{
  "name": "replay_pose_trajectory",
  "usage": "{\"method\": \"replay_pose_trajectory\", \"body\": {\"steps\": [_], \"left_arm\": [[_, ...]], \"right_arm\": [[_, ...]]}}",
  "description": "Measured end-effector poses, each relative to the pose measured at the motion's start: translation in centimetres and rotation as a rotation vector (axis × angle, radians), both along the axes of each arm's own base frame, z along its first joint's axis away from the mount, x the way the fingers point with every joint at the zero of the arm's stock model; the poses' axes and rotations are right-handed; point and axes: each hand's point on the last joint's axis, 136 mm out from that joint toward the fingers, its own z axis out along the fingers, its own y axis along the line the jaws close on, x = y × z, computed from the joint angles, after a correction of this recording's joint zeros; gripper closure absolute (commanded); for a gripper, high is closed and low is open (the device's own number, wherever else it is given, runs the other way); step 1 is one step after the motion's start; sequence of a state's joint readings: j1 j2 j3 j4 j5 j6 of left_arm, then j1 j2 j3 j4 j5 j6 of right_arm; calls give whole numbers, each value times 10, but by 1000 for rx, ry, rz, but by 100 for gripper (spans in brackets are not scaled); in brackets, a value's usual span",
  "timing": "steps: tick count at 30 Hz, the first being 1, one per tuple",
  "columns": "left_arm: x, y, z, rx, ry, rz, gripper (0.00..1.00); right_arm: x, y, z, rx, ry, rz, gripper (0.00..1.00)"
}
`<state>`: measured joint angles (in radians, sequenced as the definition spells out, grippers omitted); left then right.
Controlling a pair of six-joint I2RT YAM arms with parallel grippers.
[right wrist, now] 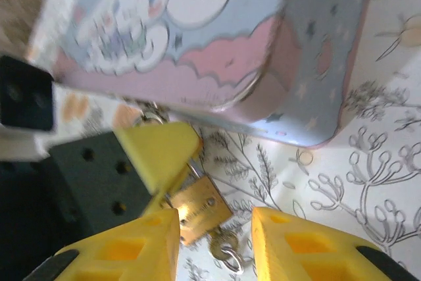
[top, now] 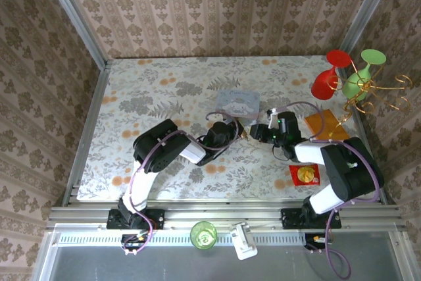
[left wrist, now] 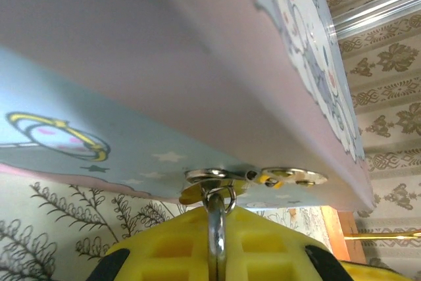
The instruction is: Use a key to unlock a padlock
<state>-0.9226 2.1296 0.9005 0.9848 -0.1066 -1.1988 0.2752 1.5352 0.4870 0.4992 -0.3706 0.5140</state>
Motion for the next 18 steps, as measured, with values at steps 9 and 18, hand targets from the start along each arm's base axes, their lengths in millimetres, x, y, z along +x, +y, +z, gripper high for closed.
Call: {"method": "replay_pose_trajectory", "body": {"steps": [9,18], "left_arm": [[-1,21,2,-45,54,-9,97],[-1,29,3,-66,87,-22,97]], "right_arm": [[-19,21,-16,-168,-4,92,64],[-31,44,-17,-286,-43,222,60]]}}
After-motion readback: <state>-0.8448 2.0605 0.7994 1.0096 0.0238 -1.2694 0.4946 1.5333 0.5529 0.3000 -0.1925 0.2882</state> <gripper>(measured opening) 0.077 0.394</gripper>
